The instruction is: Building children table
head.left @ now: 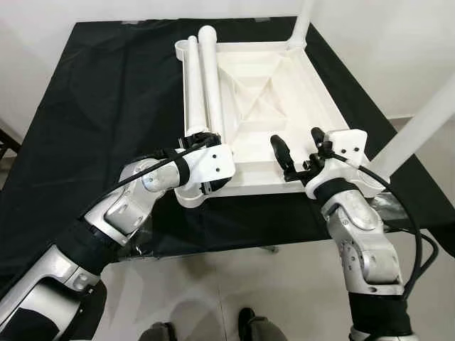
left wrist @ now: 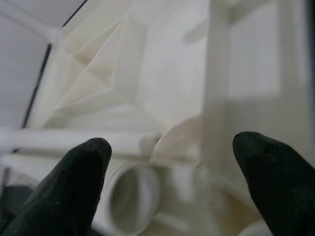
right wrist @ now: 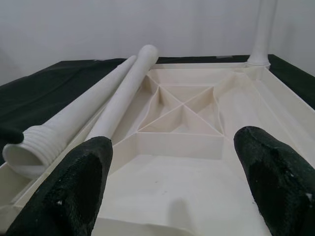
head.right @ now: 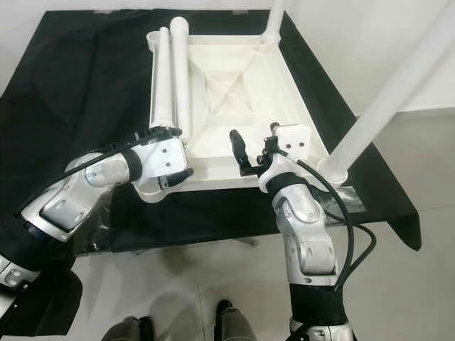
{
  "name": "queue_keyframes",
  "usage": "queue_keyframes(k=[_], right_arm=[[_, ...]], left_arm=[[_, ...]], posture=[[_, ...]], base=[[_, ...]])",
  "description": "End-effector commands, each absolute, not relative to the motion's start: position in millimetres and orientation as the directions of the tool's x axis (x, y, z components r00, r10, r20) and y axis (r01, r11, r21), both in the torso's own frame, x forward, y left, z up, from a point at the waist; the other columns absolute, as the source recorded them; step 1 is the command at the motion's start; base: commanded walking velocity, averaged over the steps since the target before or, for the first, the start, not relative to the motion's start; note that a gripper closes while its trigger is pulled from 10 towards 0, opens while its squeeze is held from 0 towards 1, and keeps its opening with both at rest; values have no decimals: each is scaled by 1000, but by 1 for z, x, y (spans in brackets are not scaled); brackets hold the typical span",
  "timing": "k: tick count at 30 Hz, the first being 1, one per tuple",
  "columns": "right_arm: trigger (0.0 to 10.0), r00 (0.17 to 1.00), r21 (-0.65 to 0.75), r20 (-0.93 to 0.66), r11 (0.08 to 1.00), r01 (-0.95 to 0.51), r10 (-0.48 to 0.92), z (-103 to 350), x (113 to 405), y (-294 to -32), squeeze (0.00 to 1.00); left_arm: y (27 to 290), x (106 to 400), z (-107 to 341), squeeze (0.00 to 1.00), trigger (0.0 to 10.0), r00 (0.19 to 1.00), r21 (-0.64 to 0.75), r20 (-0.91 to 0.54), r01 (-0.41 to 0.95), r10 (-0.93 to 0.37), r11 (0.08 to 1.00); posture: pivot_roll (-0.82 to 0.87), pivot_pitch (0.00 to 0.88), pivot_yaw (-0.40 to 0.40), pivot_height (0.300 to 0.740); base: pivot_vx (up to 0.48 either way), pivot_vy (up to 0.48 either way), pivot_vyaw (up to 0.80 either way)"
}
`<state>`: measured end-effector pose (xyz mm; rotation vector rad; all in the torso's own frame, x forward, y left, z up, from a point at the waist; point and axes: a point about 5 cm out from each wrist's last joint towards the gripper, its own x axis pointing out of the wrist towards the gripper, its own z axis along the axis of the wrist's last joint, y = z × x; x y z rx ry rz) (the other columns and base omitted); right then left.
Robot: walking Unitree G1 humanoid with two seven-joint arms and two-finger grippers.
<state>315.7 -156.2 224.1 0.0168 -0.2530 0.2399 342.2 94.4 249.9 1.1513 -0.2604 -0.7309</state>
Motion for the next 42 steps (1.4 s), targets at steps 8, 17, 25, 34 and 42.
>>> queue_keyframes(k=[8, 17, 25, 34, 42], right_arm=[[10000, 940, 1, 235, 967, -255, 248, 220, 315, -153, 0], [10000, 938, 3, 231, 964, -265, 257, 219, 316, -151, 0], [10000, 939, 3, 230, 965, -262, 254, 219, 315, -152, 0], [10000, 940, 5, 228, 965, -262, 254, 219, 315, -151, 0], [10000, 940, 10, 227, 965, -264, 255, 219, 314, -150, 0]], left_arm=[[122, 352, 264, 0, 10000, 811, 917, -128, 316, -571, 243], [125, 365, 267, 0, 10000, 884, 928, -4, 178, -468, 327], [117, 367, 248, 0, 10000, 870, 933, -63, 226, -489, 282], [111, 379, 239, 0, 10000, 892, 935, -41, 193, -449, 297], [106, 391, 244, 0, 10000, 915, 947, -14, 141, -402, 287]], posture=[[46, 226, -55, 740], [40, 224, -57, 740], [36, 227, -53, 740], [33, 233, -54, 740], [30, 238, -52, 740]], base=[[0, 0, 0], [0, 0, 0], [0, 0, 0], [0, 0, 0], [0, 0, 0]])
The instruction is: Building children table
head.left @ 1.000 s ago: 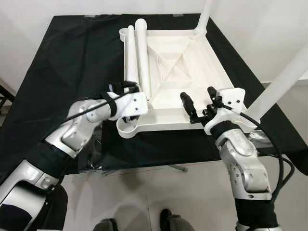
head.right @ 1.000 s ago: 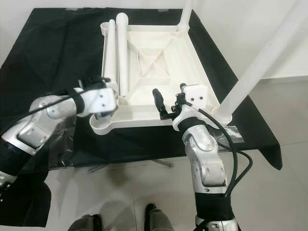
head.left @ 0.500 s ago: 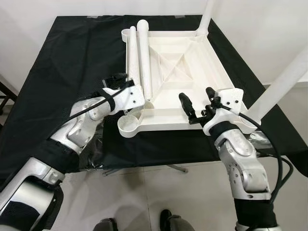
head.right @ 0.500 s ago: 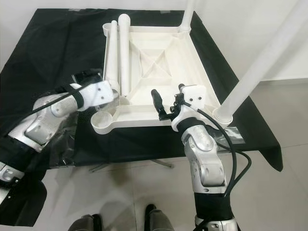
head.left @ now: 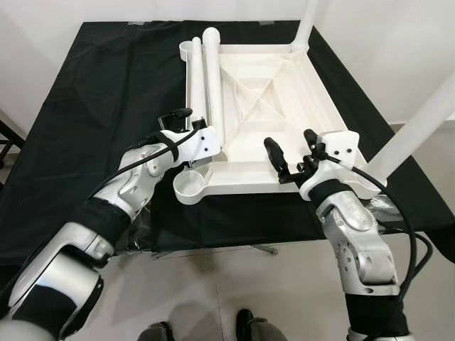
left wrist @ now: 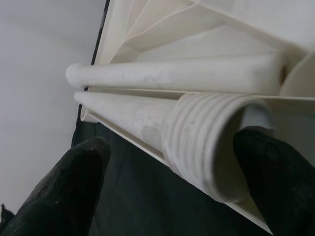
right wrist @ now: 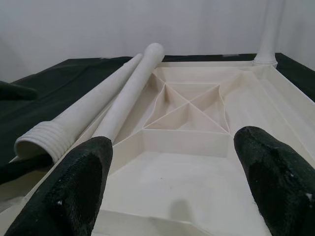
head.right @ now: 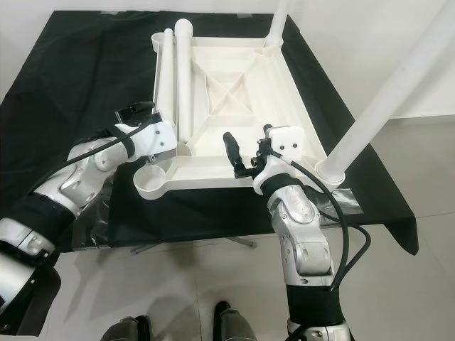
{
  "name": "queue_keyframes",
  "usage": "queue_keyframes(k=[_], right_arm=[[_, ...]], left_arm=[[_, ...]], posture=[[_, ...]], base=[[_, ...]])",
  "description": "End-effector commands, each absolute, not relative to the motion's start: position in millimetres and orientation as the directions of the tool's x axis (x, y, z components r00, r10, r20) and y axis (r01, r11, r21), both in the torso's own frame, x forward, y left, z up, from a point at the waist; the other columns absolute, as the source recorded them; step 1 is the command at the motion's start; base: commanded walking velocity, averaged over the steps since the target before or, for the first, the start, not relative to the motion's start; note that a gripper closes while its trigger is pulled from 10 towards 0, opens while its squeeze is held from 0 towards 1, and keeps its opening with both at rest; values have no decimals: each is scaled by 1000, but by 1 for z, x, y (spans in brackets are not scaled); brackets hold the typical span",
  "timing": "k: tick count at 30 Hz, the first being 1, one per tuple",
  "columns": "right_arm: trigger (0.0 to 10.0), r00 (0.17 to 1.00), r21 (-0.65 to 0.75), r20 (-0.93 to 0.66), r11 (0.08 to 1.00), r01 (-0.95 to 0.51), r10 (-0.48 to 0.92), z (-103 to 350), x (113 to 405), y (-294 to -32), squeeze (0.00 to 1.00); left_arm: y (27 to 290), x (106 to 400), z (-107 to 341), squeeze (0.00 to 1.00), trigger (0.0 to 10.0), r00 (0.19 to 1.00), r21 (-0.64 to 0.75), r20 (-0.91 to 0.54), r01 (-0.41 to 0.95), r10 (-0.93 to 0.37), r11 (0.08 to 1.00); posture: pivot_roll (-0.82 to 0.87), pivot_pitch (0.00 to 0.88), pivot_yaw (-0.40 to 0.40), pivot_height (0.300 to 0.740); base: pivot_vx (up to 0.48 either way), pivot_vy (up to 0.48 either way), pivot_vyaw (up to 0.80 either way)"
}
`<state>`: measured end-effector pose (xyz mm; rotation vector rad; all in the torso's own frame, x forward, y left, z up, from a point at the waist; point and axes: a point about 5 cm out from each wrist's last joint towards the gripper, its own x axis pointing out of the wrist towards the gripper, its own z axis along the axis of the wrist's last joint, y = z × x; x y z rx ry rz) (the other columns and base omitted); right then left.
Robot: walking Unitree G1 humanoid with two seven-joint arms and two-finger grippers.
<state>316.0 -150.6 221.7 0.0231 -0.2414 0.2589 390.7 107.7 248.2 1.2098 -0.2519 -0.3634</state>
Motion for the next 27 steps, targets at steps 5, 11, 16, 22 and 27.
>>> queue_keyframes(k=[5, 11, 16, 22, 27], right_arm=[[10000, 940, 13, 227, 964, -265, 255, 219, 314, -149, 0], [10000, 941, 18, 224, 964, -264, 254, 218, 313, -148, 0], [10000, 942, 20, 223, 965, -263, 252, 218, 313, -148, 0], [10000, 943, 22, 224, 966, -257, 246, 218, 313, -148, 0], [10000, 943, 23, 225, 967, -255, 244, 218, 313, -149, 0]], left_arm=[[104, 398, 250, 0, 10000, 927, 956, 21, 91, -375, 278], [102, 404, 257, 0, 0, 938, 949, 88, 25, -336, 316], [99, 405, 253, 0, 0, 939, 945, 97, 17, -331, 325], [94, 404, 234, 0, 0, 939, 947, 67, 47, -338, 319], [95, 404, 230, 0, 0, 942, 942, 70, 46, -329, 332]], posture=[[27, 242, -48, 740], [20, 246, -44, 740], [16, 245, -40, 740], [14, 245, -38, 740], [13, 245, -37, 740]], base=[[0, 0, 0], [0, 0, 0], [0, 0, 0], [0, 0, 0], [0, 0, 0]])
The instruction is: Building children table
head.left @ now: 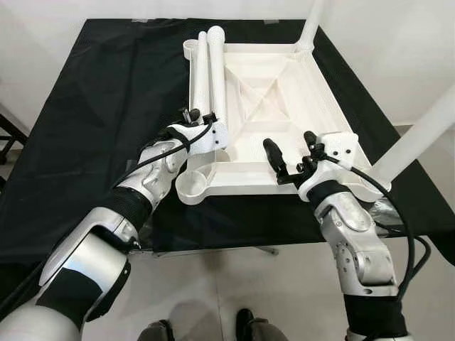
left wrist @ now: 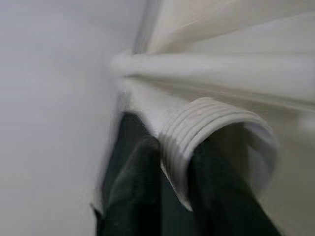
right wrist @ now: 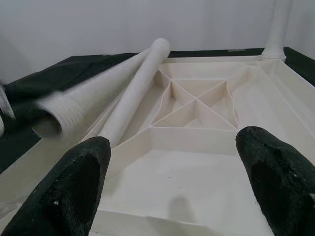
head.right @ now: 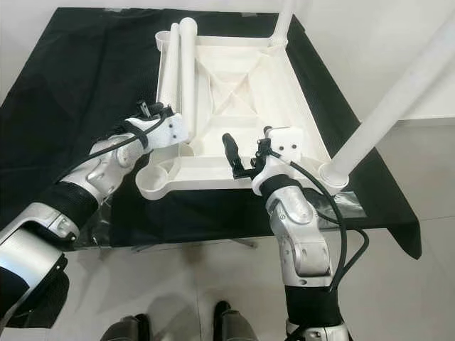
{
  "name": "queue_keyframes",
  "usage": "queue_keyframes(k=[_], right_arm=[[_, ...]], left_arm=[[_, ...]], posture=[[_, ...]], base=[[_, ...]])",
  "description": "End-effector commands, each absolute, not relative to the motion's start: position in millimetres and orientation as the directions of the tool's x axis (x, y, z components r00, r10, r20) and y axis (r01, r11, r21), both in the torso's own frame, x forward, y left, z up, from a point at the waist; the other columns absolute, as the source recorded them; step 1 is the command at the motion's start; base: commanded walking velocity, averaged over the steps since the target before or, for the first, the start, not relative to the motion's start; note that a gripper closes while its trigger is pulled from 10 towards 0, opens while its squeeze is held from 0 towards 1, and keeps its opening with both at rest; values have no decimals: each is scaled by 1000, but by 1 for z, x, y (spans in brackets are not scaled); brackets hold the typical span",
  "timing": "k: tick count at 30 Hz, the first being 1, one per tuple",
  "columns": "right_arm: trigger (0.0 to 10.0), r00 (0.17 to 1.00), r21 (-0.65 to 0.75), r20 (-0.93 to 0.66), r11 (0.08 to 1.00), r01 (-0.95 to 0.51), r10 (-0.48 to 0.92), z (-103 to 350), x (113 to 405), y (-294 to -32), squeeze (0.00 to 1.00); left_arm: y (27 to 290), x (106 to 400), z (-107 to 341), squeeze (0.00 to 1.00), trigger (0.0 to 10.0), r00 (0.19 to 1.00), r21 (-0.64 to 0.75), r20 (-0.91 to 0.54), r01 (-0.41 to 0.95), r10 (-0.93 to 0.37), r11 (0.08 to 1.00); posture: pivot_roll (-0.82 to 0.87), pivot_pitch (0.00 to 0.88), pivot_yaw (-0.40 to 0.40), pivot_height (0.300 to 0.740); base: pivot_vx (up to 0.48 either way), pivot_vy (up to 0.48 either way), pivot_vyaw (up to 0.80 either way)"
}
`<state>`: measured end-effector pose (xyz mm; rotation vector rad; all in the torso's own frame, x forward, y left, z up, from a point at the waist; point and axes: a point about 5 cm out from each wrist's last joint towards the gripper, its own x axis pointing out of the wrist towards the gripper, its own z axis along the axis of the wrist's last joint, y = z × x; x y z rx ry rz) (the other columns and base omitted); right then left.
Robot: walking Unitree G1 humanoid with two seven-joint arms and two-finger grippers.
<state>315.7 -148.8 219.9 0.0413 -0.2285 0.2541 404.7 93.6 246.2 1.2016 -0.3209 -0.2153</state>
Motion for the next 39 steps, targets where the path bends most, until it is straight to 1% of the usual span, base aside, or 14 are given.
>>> queue_keyframes(k=[1, 11, 14, 18, 20, 23, 26, 27, 28, 29, 30, 32, 33, 39], right_arm=[[10000, 943, 23, 225, 967, -255, 244, 218, 313, -149, 0], [10000, 918, 139, 298, 940, -311, 260, 232, 315, -146, 0], [10000, 918, 139, 298, 940, -311, 260, 232, 315, -146, 0], [10000, 879, 261, 376, 877, -404, 293, 247, 317, -141, 0], [10000, 879, 261, 376, 877, -404, 293, 247, 317, -141, 0], [10000, 771, 426, 490, 661, -618, 406, 265, 314, -124, 0], [10000, 719, 447, 535, 575, -686, 443, 272, 310, -118, 0], [10000, 637, 447, 595, 456, -769, 491, 280, 303, -112, 0], [10000, 549, 440, 643, 330, -835, 534, 286, 296, -107, 0], [10000, 549, 440, 643, 330, -835, 534, 286, 296, -107, 0], [10000, 461, 405, 682, 231, -885, 567, 292, 289, -104, 0], [10000, 406, 380, 703, 174, -908, 584, 295, 285, -103, 0], [10000, 362, 362, 712, 126, -924, 602, 296, 282, -101, 0], [10000, 256, 310, 713, 34, -950, 652, 297, 273, -94, 0]], left_arm=[[95, 404, 230, 0, 0, 942, 942, 70, 46, -329, 332], [165, 400, 316, 0, 0, 891, 714, 448, -312, -67, 627], [165, 400, 316, 0, 0, 891, 714, 448, -312, -67, 627], [199, 379, 357, 0, 0, 804, 460, 595, -332, -9, 824], [199, 379, 357, 0, 0, 804, 460, 595, -332, -9, 824], [201, 351, 372, 0, 0, 739, 99, 657, 112, -149, 989], [198, 340, 374, 0, 706, 689, 11, 691, 292, -218, 956], [193, 327, 373, 0, 471, 628, -25, 713, 466, -311, 884], [189, 316, 367, 0, 3451, 574, -22, 718, 583, -393, 812], [189, 316, 367, 0, 3451, 574, -22, 718, 583, -393, 812], [184, 305, 360, 0, 7725, 520, 5, 711, 670, -474, 742], [181, 298, 354, 0, 7725, 486, 25, 702, 714, -521, 699], [178, 293, 350, 0, 10000, 463, -2, 705, 759, -537, 651], [155, 273, 326, 0, 10000, 365, -14, 650, 883, -666, 469]], posture=[[13, 245, -37, 740], [19, 233, -48, 740], [19, 233, -48, 740], [34, 229, -59, 740], [34, 229, -59, 740], [50, 225, -74, 740], [50, 224, -74, 740], [52, 222, -78, 740], [60, 220, -83, 740], [60, 220, -83, 740], [63, 217, -83, 740], [63, 217, -83, 740], [64, 218, -85, 740], [72, 214, -91, 740]], base=[[0, 0, 0], [0, 0, 0], [0, 0, 0], [0, 0, 0], [0, 0, 0], [0, 0, 0], [0, 0, 0], [0, 0, 0], [0, 0, 0], [0, 0, 0], [0, 0, 0], [0, 0, 0], [0, 0, 0], [0, 0, 0]])
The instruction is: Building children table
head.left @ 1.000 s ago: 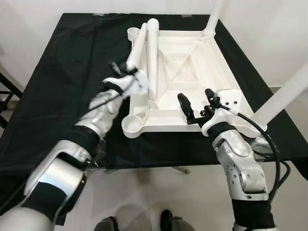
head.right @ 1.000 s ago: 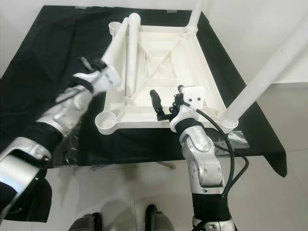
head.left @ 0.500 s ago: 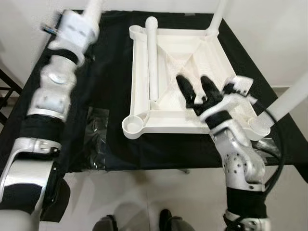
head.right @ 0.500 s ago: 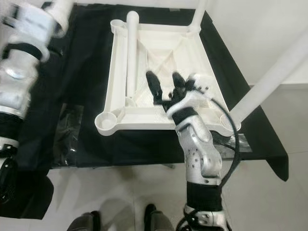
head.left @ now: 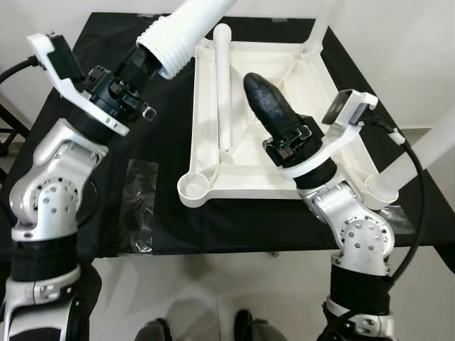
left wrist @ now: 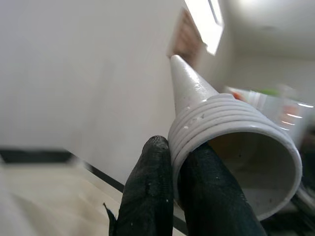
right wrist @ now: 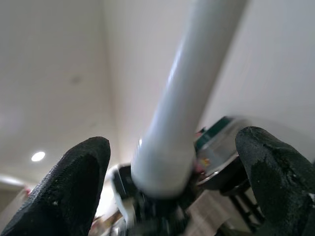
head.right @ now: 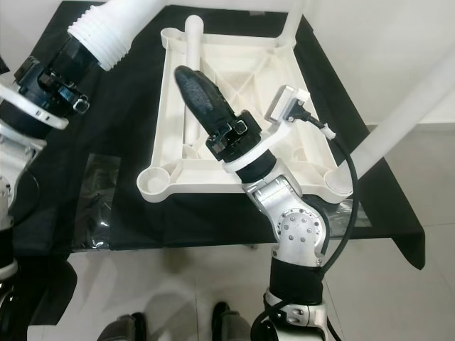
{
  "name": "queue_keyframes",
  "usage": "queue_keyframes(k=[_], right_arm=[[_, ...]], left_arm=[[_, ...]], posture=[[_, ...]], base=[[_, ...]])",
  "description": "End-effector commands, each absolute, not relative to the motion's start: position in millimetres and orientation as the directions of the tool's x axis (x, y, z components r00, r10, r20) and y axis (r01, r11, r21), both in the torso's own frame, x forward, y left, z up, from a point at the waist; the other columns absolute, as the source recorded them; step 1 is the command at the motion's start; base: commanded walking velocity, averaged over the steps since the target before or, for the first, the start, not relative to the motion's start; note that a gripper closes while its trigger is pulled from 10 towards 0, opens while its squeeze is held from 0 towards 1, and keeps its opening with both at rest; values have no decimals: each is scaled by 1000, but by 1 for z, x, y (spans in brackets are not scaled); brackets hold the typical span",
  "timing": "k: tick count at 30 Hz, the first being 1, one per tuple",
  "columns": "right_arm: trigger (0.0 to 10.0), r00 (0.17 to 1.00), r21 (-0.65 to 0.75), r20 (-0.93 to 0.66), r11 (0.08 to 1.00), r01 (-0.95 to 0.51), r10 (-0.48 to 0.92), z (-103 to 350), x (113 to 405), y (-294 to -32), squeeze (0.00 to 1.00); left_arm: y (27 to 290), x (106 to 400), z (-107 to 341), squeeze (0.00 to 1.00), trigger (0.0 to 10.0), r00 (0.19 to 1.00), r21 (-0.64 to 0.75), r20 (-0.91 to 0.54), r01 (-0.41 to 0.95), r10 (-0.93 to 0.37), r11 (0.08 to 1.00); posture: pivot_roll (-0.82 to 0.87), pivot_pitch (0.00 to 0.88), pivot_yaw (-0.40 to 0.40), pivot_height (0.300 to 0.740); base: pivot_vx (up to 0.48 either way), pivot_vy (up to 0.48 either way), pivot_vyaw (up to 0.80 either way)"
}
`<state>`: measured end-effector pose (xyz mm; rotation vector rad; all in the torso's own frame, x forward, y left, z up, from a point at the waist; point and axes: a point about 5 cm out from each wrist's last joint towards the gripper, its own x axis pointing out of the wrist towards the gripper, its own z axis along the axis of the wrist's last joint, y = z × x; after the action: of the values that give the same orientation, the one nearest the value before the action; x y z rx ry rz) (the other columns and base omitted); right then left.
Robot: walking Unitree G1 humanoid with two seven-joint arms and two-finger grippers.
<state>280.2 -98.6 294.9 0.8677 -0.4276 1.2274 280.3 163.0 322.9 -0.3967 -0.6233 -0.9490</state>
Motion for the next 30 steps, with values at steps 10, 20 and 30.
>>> queue_keyframes(k=[10, 20, 30], right_arm=[[10000, 225, 308, 723, -13, -951, 653, 303, 272, -90, 0], [10000, 220, 317, 750, -46, -947, 624, 307, 272, -85, 0], [0, 198, 315, 770, -92, -945, 606, 308, 270, -86, 0]], left_arm=[[131, 243, 305, 0, 10000, 194, -62, 597, 978, -778, 197], [119, 229, 288, 0, 10000, 143, -111, 557, 989, -818, 97], [116, 228, 282, 0, 10000, 158, -147, 552, 985, -819, 91]], posture=[[74, 211, -84, 740], [73, 211, -82, 740], [66, 213, -85, 740]], base=[[0, 0, 0], [0, 0, 0], [0, 0, 0]])
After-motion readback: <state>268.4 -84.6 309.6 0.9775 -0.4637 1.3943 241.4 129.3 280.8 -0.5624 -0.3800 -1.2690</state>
